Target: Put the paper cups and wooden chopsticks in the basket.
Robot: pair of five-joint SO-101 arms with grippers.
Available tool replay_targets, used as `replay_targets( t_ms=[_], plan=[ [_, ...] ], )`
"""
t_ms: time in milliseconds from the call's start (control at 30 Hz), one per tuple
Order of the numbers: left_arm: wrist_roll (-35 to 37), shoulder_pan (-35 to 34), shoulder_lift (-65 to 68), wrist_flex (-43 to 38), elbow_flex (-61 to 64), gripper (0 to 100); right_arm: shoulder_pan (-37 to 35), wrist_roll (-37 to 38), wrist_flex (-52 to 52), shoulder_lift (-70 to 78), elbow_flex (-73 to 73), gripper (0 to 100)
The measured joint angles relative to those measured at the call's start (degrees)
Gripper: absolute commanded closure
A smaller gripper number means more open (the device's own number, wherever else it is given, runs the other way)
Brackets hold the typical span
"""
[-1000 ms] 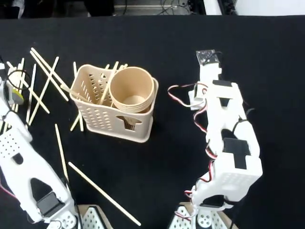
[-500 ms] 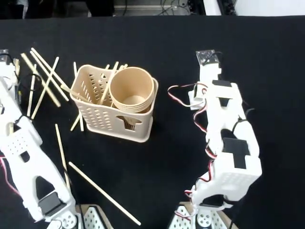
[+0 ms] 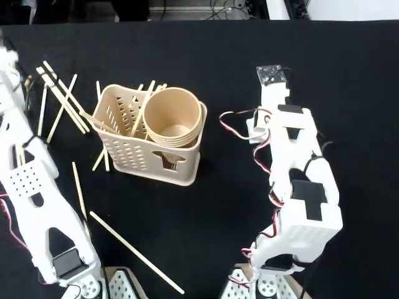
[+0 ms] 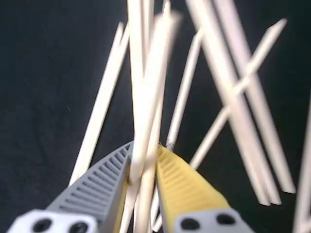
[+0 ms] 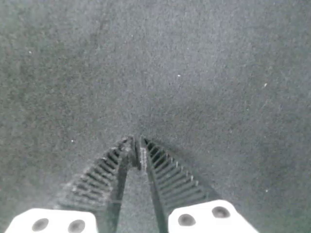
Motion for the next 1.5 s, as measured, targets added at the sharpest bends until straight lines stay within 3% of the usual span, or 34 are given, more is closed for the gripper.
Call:
replay_targets(
  t_ms=[333,533,700,1000,1200,1500],
  plan=[
    [-3.1,10.4,-28.2,0.0,25.8,97,0.0,0.0,0.0,0.0,0.0,98.6],
    [-3.2,16.9,-41.1,-0.2,28.7,97,0.0,0.0,0.0,0.0,0.0,98.6],
    [-0.4,21.8,-42.7,-7.4,28.7,97,0.0,0.0,0.0,0.0,0.0,98.6],
    [12.7,30.9,-43.9,-12.0,18.0,97,0.0,0.0,-0.2,0.0,0.0,98.6],
    [18.1,35.3,-44.0,-4.1,2.1,97,0.0,0.0,-0.2,0.0,0.0,98.6],
    [24.4,35.2,-44.9,-1.2,-0.5,97,0.0,0.0,-0.2,0.0,0.0,98.6]
  ],
)
